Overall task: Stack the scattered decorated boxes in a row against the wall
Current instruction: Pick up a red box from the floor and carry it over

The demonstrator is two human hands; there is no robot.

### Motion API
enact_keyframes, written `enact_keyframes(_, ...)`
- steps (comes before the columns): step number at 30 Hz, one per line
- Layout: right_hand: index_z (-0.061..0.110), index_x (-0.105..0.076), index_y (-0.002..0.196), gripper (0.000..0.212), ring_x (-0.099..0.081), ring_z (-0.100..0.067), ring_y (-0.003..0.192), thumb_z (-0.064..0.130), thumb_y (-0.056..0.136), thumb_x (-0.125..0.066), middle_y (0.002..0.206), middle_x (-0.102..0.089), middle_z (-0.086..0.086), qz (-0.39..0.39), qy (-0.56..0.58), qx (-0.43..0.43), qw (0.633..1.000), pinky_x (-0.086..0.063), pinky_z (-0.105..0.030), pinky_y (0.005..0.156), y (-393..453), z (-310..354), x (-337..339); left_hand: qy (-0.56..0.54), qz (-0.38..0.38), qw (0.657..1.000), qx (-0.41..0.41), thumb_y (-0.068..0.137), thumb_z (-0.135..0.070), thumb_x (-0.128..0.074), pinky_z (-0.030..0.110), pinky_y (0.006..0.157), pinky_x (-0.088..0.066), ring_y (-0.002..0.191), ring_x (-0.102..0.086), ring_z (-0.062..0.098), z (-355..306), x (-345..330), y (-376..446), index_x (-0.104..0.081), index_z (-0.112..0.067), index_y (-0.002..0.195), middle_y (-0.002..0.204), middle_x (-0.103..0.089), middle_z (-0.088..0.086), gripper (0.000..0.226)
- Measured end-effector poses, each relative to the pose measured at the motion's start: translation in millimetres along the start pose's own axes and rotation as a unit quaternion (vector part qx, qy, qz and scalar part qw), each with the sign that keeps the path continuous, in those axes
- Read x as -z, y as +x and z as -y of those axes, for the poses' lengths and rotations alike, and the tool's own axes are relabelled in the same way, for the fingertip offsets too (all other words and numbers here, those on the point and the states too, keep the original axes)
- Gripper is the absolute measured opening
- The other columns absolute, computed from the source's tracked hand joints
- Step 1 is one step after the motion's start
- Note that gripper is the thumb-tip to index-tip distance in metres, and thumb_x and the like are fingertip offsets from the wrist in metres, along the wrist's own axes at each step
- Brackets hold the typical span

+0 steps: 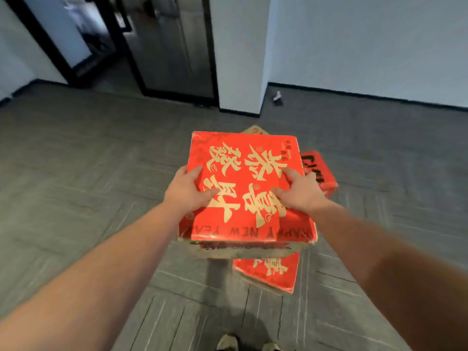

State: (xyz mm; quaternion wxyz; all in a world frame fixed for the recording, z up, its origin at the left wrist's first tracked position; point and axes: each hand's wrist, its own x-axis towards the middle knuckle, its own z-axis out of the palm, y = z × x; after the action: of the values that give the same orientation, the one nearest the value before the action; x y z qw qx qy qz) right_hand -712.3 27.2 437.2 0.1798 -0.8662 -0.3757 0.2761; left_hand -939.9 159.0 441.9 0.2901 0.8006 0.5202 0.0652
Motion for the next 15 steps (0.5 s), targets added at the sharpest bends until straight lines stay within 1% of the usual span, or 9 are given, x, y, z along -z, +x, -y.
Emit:
enact_keyframes(2,0.038,-0.035,0.144,0.068,-0.048,-0.037,0.117,0.056,0.083,-0.060,0.128,-0.034,-0.014,0.039,-0.021,0.036,0.998,-0.041,-0.045,0.105,6,39,-19,-0.012,-0.031,0.998,0.044,0.076,-0.050,-0.072,0.034,0.107,-0.032,0.134,-0.037,0.020,36,20,-17,-0.036,-0.025,0.145,0.148,-0.031,0.003,0.083)
enact_keyframes(5,0.038,-0.033,0.144,0.068,-0.046,-0.036,0.121,0.056,0.084,-0.058,0.134,-0.034,-0.014,0.083,-0.064,0.097,0.990,-0.039,-0.043,0.107,15,99,-51,-0.031,-0.073,0.991,0.112,0.076,-0.049,-0.072,0.034,0.107,-0.033,0.134,-0.037,0.021,87,48,-40,-0.035,-0.024,0.146,0.148,-0.031,0.005,0.083)
enact_keyframes(8,0.038,-0.030,0.145,0.069,-0.044,-0.033,0.125,0.058,0.085,-0.056,0.140,-0.036,-0.012,0.102,-0.100,0.159,0.977,-0.038,-0.043,0.104,16,155,-89,-0.050,-0.114,0.979,0.162,0.077,-0.049,-0.072,0.035,0.107,-0.033,0.133,-0.038,0.022,135,74,-61,-0.033,-0.023,0.147,0.148,-0.031,0.005,0.083)
enact_keyframes(12,0.038,-0.025,0.147,0.069,-0.045,-0.033,0.124,0.056,0.088,-0.054,0.136,-0.032,-0.013,0.134,-0.128,0.187,0.965,-0.039,-0.043,0.103,-4,217,-149,-0.061,-0.140,0.967,0.205,0.078,-0.048,-0.071,0.035,0.108,-0.032,0.134,-0.036,0.023,204,103,-91,-0.034,-0.021,0.146,0.148,-0.031,0.006,0.083)
enact_keyframes(15,0.038,-0.026,0.146,0.068,-0.046,-0.034,0.122,0.058,0.088,-0.054,0.135,-0.033,-0.013,0.150,-0.149,0.210,0.955,-0.040,-0.045,0.103,-17,277,-194,-0.071,-0.153,0.956,0.241,0.078,-0.051,-0.070,0.034,0.107,-0.032,0.135,-0.035,0.023,261,135,-109,-0.033,-0.021,0.147,0.148,-0.031,0.006,0.084)
